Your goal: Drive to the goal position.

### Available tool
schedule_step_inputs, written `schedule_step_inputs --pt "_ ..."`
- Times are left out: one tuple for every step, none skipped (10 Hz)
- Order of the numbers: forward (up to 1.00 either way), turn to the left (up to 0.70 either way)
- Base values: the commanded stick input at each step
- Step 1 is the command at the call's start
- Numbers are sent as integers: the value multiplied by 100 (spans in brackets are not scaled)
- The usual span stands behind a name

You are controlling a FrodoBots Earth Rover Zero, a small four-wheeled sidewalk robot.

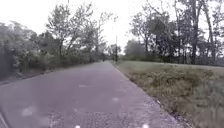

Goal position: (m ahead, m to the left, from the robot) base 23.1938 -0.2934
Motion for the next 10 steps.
schedule_step_inputs --pt "100 0" --pt "100 0" --pt "100 0" --pt "100 0" --pt "100 0" --pt "100 0" --pt "100 0" --pt "100 0" --pt "100 0" --pt "100 0"
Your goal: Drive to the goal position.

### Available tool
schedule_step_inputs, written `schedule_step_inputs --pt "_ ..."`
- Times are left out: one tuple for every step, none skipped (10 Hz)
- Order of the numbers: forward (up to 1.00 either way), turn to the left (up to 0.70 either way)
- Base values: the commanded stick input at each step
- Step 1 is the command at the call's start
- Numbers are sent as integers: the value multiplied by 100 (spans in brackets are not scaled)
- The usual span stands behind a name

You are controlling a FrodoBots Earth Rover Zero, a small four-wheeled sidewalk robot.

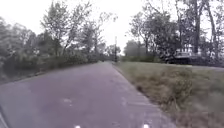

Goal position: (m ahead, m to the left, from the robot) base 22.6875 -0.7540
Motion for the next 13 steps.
schedule_step_inputs --pt "100 0" --pt "100 0" --pt "100 0" --pt "100 0" --pt "100 0" --pt "100 0" --pt "100 0" --pt "100 0" --pt "100 0" --pt "100 0" --pt "100 28" --pt "100 0" --pt "100 0"
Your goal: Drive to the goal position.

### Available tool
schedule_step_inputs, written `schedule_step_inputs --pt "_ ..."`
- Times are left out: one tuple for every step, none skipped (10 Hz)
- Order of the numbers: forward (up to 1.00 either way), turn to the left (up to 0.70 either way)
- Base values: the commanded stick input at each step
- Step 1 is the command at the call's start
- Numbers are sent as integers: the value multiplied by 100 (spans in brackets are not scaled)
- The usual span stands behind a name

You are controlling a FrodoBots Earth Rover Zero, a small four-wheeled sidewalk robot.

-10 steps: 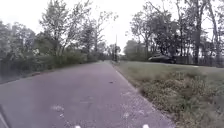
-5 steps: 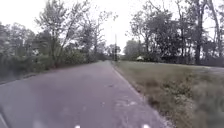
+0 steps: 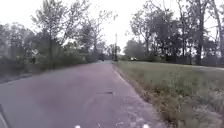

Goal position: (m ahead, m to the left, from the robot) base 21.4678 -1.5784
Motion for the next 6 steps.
schedule_step_inputs --pt "100 0" --pt "100 0" --pt "100 0" --pt "100 0" --pt "100 0" --pt "100 0"
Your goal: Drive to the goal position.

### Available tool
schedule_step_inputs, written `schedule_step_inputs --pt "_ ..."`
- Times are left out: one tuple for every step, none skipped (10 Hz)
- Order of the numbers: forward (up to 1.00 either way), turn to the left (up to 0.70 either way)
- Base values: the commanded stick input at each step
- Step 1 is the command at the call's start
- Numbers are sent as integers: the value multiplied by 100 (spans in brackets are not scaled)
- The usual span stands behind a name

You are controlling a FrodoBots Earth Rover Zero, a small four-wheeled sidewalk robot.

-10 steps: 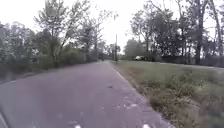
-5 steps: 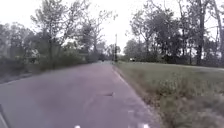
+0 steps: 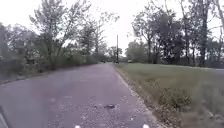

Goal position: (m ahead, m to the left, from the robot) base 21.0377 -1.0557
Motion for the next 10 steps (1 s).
schedule_step_inputs --pt "100 0" --pt "100 0" --pt "100 0" --pt "100 0" --pt "100 0" --pt "100 0" --pt "100 0" --pt "100 0" --pt "100 0" --pt "100 0"
